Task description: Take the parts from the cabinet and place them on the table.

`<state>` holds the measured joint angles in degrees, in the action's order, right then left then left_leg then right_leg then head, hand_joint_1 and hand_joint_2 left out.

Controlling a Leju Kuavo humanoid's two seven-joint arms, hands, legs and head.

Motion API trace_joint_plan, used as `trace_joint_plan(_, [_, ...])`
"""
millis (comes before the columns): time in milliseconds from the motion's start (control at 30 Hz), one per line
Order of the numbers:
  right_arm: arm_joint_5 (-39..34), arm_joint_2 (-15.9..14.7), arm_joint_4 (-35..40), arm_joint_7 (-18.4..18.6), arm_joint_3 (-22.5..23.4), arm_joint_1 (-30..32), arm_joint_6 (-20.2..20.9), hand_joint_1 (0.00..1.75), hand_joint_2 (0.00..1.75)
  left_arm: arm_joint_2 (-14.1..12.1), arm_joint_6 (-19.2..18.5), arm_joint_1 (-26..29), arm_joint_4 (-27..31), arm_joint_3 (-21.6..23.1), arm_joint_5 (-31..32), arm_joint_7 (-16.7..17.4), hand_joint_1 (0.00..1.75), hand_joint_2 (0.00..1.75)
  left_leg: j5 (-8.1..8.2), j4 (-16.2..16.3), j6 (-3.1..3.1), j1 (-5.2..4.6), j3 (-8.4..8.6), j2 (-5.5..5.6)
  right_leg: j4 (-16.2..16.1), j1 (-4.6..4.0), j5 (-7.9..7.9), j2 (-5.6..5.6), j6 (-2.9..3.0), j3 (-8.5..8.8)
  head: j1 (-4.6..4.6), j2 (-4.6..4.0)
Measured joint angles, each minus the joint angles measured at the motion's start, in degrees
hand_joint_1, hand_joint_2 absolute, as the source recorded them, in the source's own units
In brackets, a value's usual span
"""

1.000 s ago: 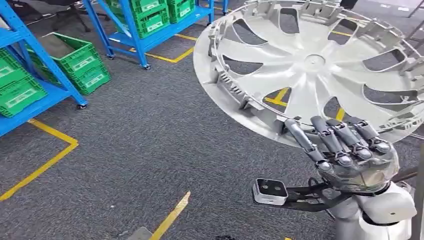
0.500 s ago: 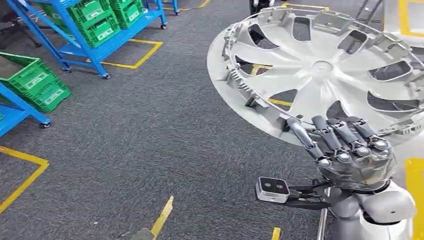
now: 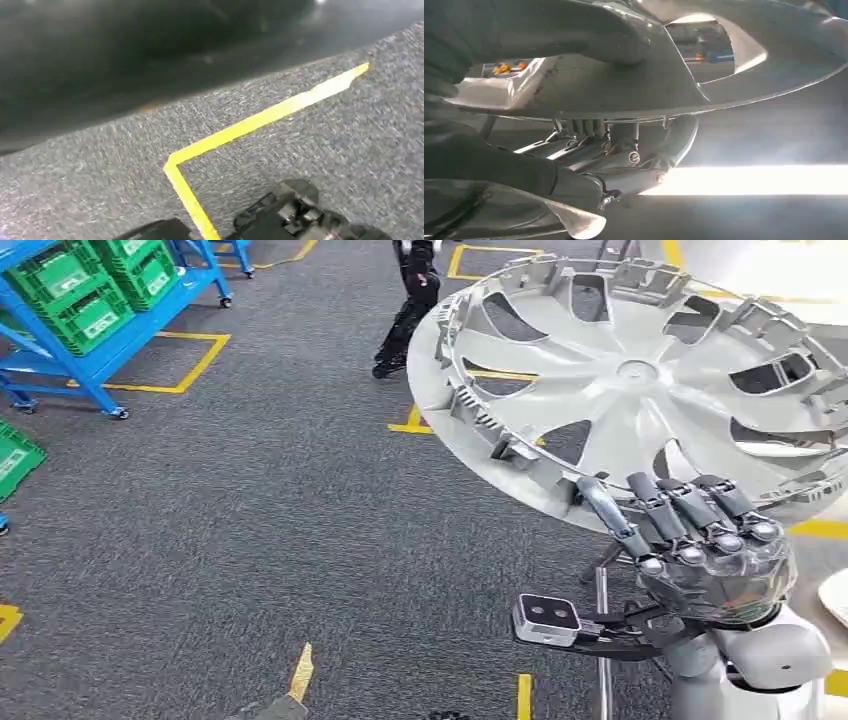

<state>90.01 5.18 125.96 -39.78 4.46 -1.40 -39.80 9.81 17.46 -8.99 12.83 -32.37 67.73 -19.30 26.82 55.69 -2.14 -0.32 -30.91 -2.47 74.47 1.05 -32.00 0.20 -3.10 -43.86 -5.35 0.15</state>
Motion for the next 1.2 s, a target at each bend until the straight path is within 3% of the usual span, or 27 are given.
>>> trace_joint_plan(33, [0.0,0.0,0.0,0.0,0.0,0.0,0.0,1.75,1.75,0.0,0.0,-0.1,0.0,0.1,0.0,0.0,0.00,0.00,0.16,0.1,0.22,0.09,0.09,-0.66,-3.1,0.27,2.02,-0.32,-0.29,1.63,-0.02,0.00])
trace_joint_plan(67, [0.0,0.0,0.0,0.0,0.0,0.0,0.0,1.75,1.75,0.0,0.0,-0.1,0.0,0.1,0.0,0.0,0.00,0.00,0.45,0.3,0.54,0.27,0.23,-1.31,-8.4,0.53,4.58,-0.95,-0.55,4.54,-0.02,0.00])
trace_joint_plan(100, [0.0,0.0,0.0,0.0,0.0,0.0,0.0,1.75,1.75,0.0,0.0,-0.2,0.0,0.1,0.0,0.0,0.00,0.00,0.79,0.6,0.93,0.38,0.37,-1.84,-13.9,0.64,6.67,-2.72,-0.85,7.60,-0.06,0.00])
trace_joint_plan(133, [0.0,0.0,-0.1,0.0,0.1,-0.1,0.0,1.75,1.75,-0.1,-0.2,-0.2,0.0,0.1,0.0,0.0,0.00,0.00,1.12,0.8,1.43,0.09,0.37,-2.26,-16.3,0.01,5.36,-5.06,-0.81,8.80,-0.11,0.00])
trace_joint_plan(167, [0.0,0.0,-0.2,0.0,0.1,-0.1,0.0,1.75,1.75,-0.2,-0.3,-0.2,0.0,0.2,0.0,0.0,0.00,0.00,1.45,1.3,1.82,-0.15,0.25,-2.70,-16.7,0.10,6.01,-4.13,0.29,9.33,-0.03,0.00])
trace_joint_plan(267, [0.0,0.0,-0.2,0.0,0.2,-0.1,0.0,1.75,1.75,-0.2,-0.6,-0.3,0.0,0.2,0.2,0.1,0.00,0.00,1.54,1.1,2.30,-0.01,0.62,-4.24,-16.3,-0.24,5.80,-2.30,1.55,8.77,0.20,0.00])
trace_joint_plan(300, [0.0,0.0,-0.2,0.0,0.2,-0.1,0.0,1.75,1.75,0.0,-0.6,-0.4,0.0,0.3,0.2,0.2,0.00,0.00,2.12,1.3,2.89,0.30,0.58,-3.87,-16.5,-0.05,6.01,-1.65,2.13,8.97,0.26,0.00])
trace_joint_plan(333, [0.0,0.0,-0.2,0.0,0.3,-0.1,0.0,1.75,1.75,0.0,-0.6,-0.5,0.0,0.3,0.2,0.2,0.00,0.00,3.39,2.7,3.04,0.56,0.24,-1.20,-16.5,0.02,6.07,-1.18,2.34,8.97,0.37,0.00])
trace_joint_plan(367, [0.0,0.0,-0.3,0.0,0.3,-0.3,0.0,1.75,1.75,0.0,-0.6,-0.5,0.0,0.3,0.3,0.2,0.00,0.00,5.73,6.5,2.98,0.62,-1.42,0.82,-16.5,0.02,6.08,-0.68,2.73,8.97,0.39,0.00])
trace_joint_plan(433, [0.0,0.0,-0.4,0.0,0.3,-0.3,0.0,1.75,1.75,0.0,-0.7,-0.2,0.0,0.5,0.5,0.4,0.00,0.00,10.21,17.0,2.90,0.57,-6.28,2.11,-16.5,-0.12,6.07,0.75,2.91,8.95,0.55,0.00])
trace_joint_plan(467, [0.0,0.0,-0.5,0.0,0.3,-0.3,0.0,1.75,1.75,0.0,-0.7,-0.1,0.0,0.6,0.5,0.4,0.00,0.00,11.02,20.5,2.76,0.57,-8.15,2.17,-16.5,-0.26,6.08,1.56,2.99,8.95,0.55,0.00])
trace_joint_plan(500, [0.0,0.0,-0.6,0.0,0.3,-0.3,0.0,1.75,1.75,0.0,-0.7,0.0,0.0,0.7,0.5,0.5,0.00,0.00,10.15,20.8,2.53,0.56,-8.67,2.23,-16.5,-0.36,6.09,2.46,3.00,9.02,0.52,0.00])
trace_joint_plan(567, [0.0,0.0,-0.7,0.0,0.3,-0.3,0.0,1.75,1.75,0.0,-0.7,-0.1,0.0,0.9,0.5,0.5,0.00,0.00,5.06,14.2,1.83,0.47,-6.14,2.72,-16.4,-0.48,6.09,4.20,3.00,9.19,0.52,0.00])
trace_joint_plan(600, [0.0,0.0,-0.7,0.0,0.3,-0.3,0.0,1.75,1.75,0.0,-0.7,-0.1,0.0,1.0,0.5,0.5,0.00,0.00,1.93,8.6,1.39,0.38,-3.83,4.03,-16.4,-0.49,6.08,5.03,2.99,9.34,0.55,0.00])
trace_joint_plan(633, [0.0,0.0,-0.7,0.0,0.3,-0.3,0.0,1.75,1.75,-0.2,-0.7,-0.1,0.0,1.0,0.5,0.5,0.00,0.00,0.03,4.2,0.95,0.36,-2.24,7.00,-16.4,-0.33,6.09,5.64,2.96,9.26,0.55,0.00])
trace_joint_plan(667, [0.0,0.0,-0.9,0.0,0.3,-0.4,0.0,1.75,1.75,-0.3,-0.7,-0.1,0.0,1.0,0.5,0.5,0.00,0.00,0.43,3.1,0.76,0.66,-1.81,7.86,-16.0,-0.63,6.09,6.34,2.63,8.99,0.46,0.00])
trace_joint_plan(700, [0.0,0.0,-0.9,0.0,0.4,-0.4,0.0,1.75,1.75,-0.3,-0.8,-0.2,0.0,1.0,0.5,0.5,0.00,0.00,0.96,2.4,1.22,0.49,-1.37,7.48,-16.1,-0.31,6.29,7.00,2.32,8.51,0.65,0.00])
trace_joint_plan(800, [0.0,0.0,-1.0,0.0,0.5,-0.3,0.0,1.75,1.75,-0.2,-0.9,-0.4,0.0,1.2,0.5,0.7,0.00,0.00,0.47,1.7,0.91,0.58,-1.28,5.61,-16.5,-0.06,6.84,8.86,1.03,7.97,0.50,0.00])
trace_joint_plan(867, [0.0,0.0,-1.2,0.0,0.5,-0.3,0.0,1.75,1.75,0.0,-0.9,-0.5,0.0,1.2,0.6,0.7,0.00,0.00,0.16,1.2,0.42,0.56,-1.03,3.99,-12.7,-0.48,4.04,2.22,0.83,5.74,0.15,0.00])
trace_joint_plan(900, [0.0,0.0,-1.4,0.0,0.5,-0.3,0.0,1.75,1.75,0.0,-0.9,-0.4,0.0,1.2,0.6,0.7,0.00,0.00,0.19,1.2,0.38,0.48,-1.08,3.18,-8.4,-0.42,1.87,0.89,0.50,3.80,0.17,0.00])
trace_joint_plan(967, [0.0,0.0,-1.8,0.0,0.5,-0.2,0.0,1.75,1.75,-0.1,-0.9,-0.1,0.0,1.2,0.5,0.8,0.00,0.00,0.31,1.2,0.23,0.36,-1.14,1.32,0.3,-0.23,-1.49,0.19,0.09,-0.33,0.20,0.00])
trace_joint_plan(1000, [0.0,0.0,-2.0,0.0,0.5,-0.2,0.0,1.75,1.75,-0.1,-0.9,-0.1,0.0,1.2,0.5,0.9,0.00,0.00,0.35,1.2,0.25,0.34,-1.12,0.40,1.6,-0.14,-1.35,0.08,-0.09,-0.91,0.20,0.00])
trace_joint_plan(1033, [0.0,0.0,-2.2,0.0,0.6,-0.1,0.0,1.75,1.75,0.0,-0.9,-0.1,0.0,1.2,0.5,0.9,0.00,0.00,0.43,1.2,0.27,0.34,-1.10,-0.31,0.0,-0.09,-0.01,-0.07,-0.19,0.06,0.20,0.00])
trace_joint_plan(1100, [0.0,0.0,-2.5,0.0,0.6,-0.1,0.0,1.75,1.75,0.1,-0.9,-0.3,0.0,1.2,0.5,0.9,0.00,0.00,0.63,1.2,0.55,0.35,-0.89,-1.53,-10.0,-0.08,4.47,-1.30,-0.10,5.65,0.18,0.00])
trace_joint_plan(1133, [0.0,0.0,-2.5,0.0,0.7,-0.1,0.0,1.75,1.75,0.1,-0.9,-0.3,0.0,1.2,0.5,0.9,0.00,0.00,0.80,1.3,0.82,0.19,-0.65,-2.06,-15.5,-0.21,5.97,-3.65,0.07,8.91,0.13,0.00])
trace_joint_plan(1167, [0.0,0.0,-2.6,0.0,0.8,-0.3,0.0,1.75,1.75,0.1,-0.9,-0.3,0.0,1.2,0.5,0.9,0.00,0.00,1.03,1.3,1.18,-0.33,-0.65,-2.50,-16.8,-0.87,5.13,-5.37,0.70,10.19,0.17,0.00])
trace_joint_plan(1200, [0.0,0.0,-2.6,0.0,0.8,-0.2,0.0,1.75,1.75,0.0,-0.9,-0.3,0.0,1.2,0.5,0.9,0.00,0.00,1.02,1.4,1.35,-0.34,-0.59,-2.85,-16.9,-0.73,5.47,-4.20,1.30,9.87,0.61,0.00])
